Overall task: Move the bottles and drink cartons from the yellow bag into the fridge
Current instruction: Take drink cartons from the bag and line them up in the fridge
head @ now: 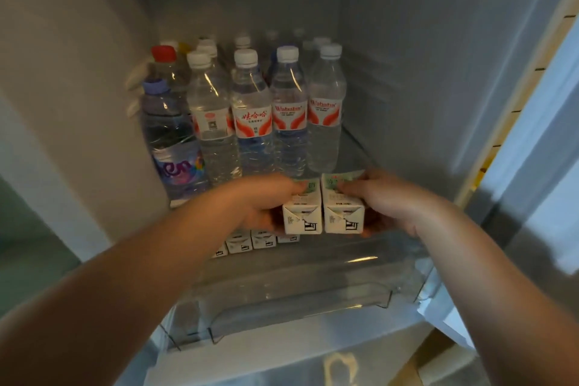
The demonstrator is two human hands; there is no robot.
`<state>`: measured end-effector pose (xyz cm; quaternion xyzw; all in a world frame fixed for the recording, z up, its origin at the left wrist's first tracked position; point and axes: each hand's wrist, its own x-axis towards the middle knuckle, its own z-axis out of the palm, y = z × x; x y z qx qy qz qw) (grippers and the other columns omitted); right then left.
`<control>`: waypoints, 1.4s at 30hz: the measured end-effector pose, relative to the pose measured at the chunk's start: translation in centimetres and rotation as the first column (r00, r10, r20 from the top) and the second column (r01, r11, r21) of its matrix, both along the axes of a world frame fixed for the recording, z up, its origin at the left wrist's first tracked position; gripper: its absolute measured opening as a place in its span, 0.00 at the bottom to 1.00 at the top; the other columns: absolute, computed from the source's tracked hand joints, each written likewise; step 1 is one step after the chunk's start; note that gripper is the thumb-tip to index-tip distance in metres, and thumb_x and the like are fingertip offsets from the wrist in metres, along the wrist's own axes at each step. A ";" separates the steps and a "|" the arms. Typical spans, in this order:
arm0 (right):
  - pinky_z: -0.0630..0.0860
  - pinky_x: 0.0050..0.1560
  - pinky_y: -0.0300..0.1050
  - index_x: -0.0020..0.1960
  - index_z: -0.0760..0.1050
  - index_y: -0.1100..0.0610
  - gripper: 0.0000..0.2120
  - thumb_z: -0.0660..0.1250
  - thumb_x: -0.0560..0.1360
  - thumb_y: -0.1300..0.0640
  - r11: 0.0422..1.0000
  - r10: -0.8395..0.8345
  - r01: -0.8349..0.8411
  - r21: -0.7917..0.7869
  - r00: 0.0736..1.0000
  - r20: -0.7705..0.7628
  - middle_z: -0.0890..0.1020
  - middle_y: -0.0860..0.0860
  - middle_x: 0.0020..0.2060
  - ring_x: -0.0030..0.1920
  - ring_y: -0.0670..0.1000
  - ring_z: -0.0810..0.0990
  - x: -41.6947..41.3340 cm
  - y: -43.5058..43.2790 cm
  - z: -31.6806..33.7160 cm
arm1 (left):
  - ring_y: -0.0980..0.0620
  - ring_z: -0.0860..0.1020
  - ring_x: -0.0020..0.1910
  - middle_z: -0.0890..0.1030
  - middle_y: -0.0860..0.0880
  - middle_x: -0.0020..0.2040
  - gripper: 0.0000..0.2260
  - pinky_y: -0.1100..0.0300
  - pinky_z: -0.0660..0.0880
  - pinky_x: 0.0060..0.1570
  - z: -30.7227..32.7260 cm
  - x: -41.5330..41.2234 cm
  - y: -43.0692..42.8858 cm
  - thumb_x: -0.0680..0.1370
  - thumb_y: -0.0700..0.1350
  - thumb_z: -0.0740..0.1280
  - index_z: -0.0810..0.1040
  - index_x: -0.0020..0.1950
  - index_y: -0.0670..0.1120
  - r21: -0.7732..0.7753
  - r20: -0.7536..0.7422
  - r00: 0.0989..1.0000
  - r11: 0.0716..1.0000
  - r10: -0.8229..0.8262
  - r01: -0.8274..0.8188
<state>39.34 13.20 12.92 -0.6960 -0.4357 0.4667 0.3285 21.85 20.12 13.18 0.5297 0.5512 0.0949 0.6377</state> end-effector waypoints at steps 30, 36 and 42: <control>0.79 0.58 0.56 0.50 0.73 0.68 0.02 0.63 0.79 0.68 0.734 0.359 -0.127 -0.667 0.906 0.223 0.83 0.63 0.53 0.54 0.61 0.83 2.2 6.4 -6.5 | 0.40 0.80 0.61 0.81 0.43 0.47 0.09 0.50 0.78 0.57 -9.2 3.2 1.8 0.84 0.40 0.59 0.73 0.62 0.39 -0.170 -0.221 0.912 0.934 -0.346 0.313; 0.80 0.57 0.53 0.47 0.75 0.66 0.03 0.65 0.79 0.66 0.758 0.406 -0.119 -0.641 0.856 0.321 0.84 0.61 0.49 0.56 0.60 0.83 1.7 6.0 -6.3 | 0.46 0.84 0.39 0.83 0.37 0.53 0.17 0.54 0.83 0.40 -9.7 3.1 1.9 0.84 0.46 0.61 0.72 0.67 0.36 0.078 -0.446 0.808 0.883 -0.385 0.463; 0.79 0.57 0.47 0.63 0.75 0.61 0.17 0.70 0.76 0.60 0.825 0.555 -0.211 -0.524 0.475 0.683 0.81 0.56 0.58 0.56 0.54 0.82 0.7 5.9 -4.8 | 0.47 0.83 0.43 0.83 0.44 0.52 0.17 0.53 0.82 0.47 -10.0 2.7 2.9 0.82 0.54 0.63 0.77 0.63 0.43 0.139 -0.597 0.659 0.750 -0.457 0.647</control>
